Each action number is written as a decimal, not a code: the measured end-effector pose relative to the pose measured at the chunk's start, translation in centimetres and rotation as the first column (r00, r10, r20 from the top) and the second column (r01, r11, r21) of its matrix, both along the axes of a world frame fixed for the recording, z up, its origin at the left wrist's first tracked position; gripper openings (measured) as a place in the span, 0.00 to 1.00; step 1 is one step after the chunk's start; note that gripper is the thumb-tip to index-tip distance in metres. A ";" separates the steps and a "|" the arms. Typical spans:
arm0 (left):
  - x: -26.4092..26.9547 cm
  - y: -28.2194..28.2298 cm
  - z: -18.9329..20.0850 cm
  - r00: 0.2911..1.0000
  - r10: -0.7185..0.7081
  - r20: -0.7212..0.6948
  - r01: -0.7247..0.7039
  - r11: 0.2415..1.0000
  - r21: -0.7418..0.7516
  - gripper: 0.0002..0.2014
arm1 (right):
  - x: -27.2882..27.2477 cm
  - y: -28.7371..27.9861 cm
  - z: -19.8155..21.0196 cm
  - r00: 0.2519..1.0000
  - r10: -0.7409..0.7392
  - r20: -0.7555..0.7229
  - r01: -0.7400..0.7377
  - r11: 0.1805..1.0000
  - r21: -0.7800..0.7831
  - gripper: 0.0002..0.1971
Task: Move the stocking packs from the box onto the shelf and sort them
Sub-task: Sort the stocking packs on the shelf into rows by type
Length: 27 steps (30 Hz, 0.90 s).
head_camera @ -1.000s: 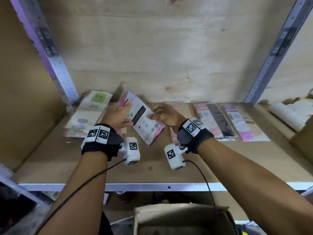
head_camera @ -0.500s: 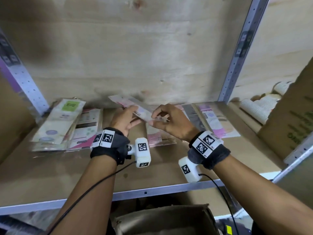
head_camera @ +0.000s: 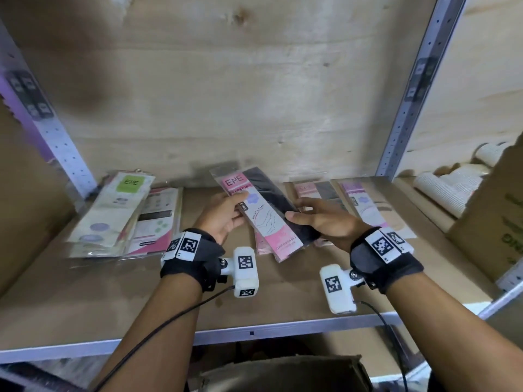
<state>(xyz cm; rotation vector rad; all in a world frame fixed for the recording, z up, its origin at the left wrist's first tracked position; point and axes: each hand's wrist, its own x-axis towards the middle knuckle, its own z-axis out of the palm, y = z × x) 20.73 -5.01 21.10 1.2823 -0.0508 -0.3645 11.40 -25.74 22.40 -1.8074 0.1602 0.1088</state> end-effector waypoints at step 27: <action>1.0 3.7 0.7 0.948 -0.026 0.317 -0.192 0.747 0.637 0.29 | -1.9 -2.7 0.3 0.972 0.231 -0.031 -0.233 0.969 -0.076 0.15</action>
